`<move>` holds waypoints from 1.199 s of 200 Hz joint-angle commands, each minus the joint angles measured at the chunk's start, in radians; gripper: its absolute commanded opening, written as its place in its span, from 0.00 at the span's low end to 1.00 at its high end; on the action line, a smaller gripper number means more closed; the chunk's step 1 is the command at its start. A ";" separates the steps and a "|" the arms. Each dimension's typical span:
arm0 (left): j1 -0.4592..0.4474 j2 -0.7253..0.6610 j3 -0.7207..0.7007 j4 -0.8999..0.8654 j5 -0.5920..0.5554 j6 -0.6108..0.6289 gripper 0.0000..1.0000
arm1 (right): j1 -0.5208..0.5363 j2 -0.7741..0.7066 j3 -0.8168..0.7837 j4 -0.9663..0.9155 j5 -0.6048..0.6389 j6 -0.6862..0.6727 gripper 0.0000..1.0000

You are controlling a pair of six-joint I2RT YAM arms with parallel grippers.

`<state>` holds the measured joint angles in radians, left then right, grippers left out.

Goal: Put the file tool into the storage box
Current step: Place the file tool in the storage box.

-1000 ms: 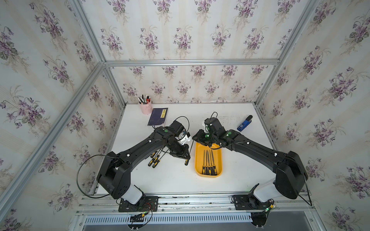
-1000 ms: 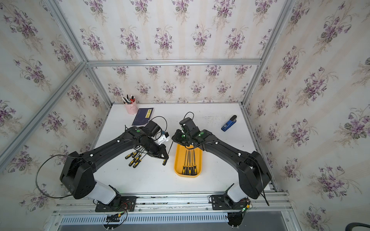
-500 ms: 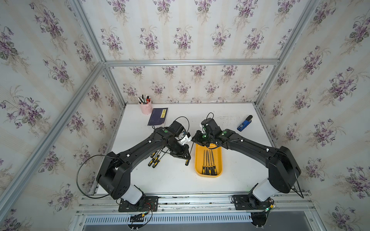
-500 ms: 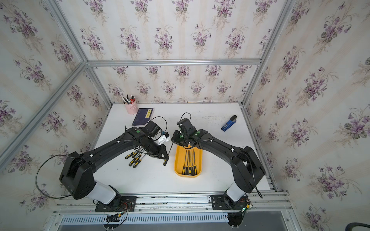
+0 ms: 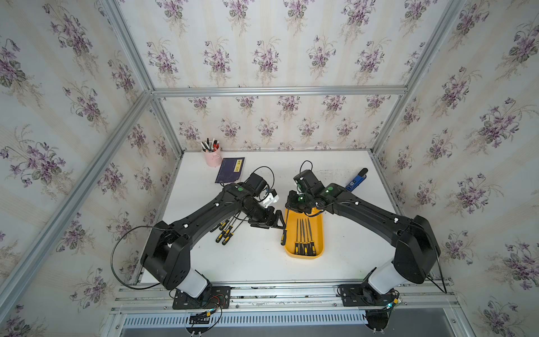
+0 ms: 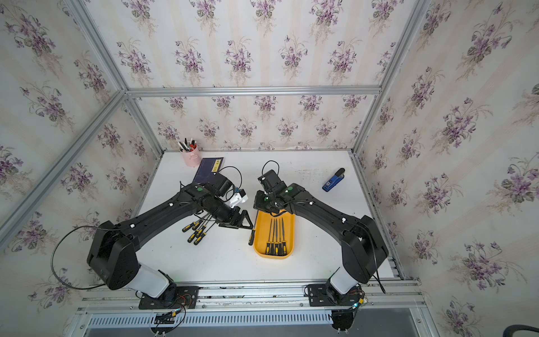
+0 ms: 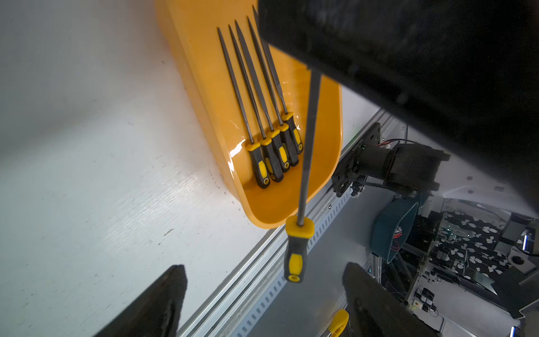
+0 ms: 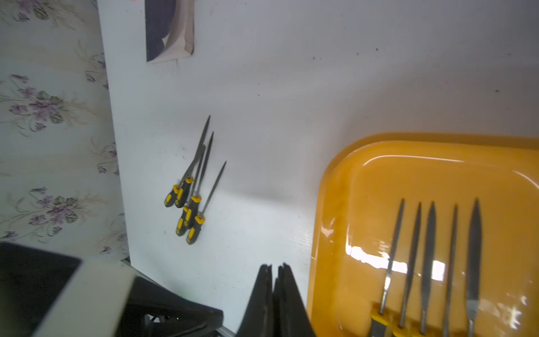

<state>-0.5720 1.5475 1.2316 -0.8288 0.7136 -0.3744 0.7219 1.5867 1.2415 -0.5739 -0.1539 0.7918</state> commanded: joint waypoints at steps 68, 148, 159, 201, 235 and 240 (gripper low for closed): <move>0.090 -0.030 -0.048 -0.023 -0.004 0.024 1.00 | -0.018 0.115 0.018 -0.131 0.076 -0.106 0.00; 0.115 -0.040 -0.097 -0.020 -0.004 0.040 1.00 | -0.016 0.168 -0.010 -0.043 0.047 -0.079 0.00; 0.117 -0.037 -0.099 -0.021 -0.003 0.045 1.00 | -0.016 0.180 -0.010 -0.036 0.041 -0.080 0.00; 0.124 -0.032 -0.106 -0.019 -0.002 0.054 1.00 | -0.012 0.222 -0.013 -0.024 0.048 -0.079 0.00; 0.132 -0.025 -0.112 -0.016 0.005 0.057 1.00 | -0.007 0.249 -0.015 -0.009 0.050 -0.079 0.00; 0.133 -0.024 -0.112 -0.016 0.007 0.056 1.00 | -0.007 0.252 -0.017 -0.005 0.051 -0.080 0.00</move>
<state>-0.4446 1.5181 1.1233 -0.8421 0.7097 -0.3374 0.7124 1.8278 1.2266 -0.6044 -0.1097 0.7071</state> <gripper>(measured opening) 0.998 0.082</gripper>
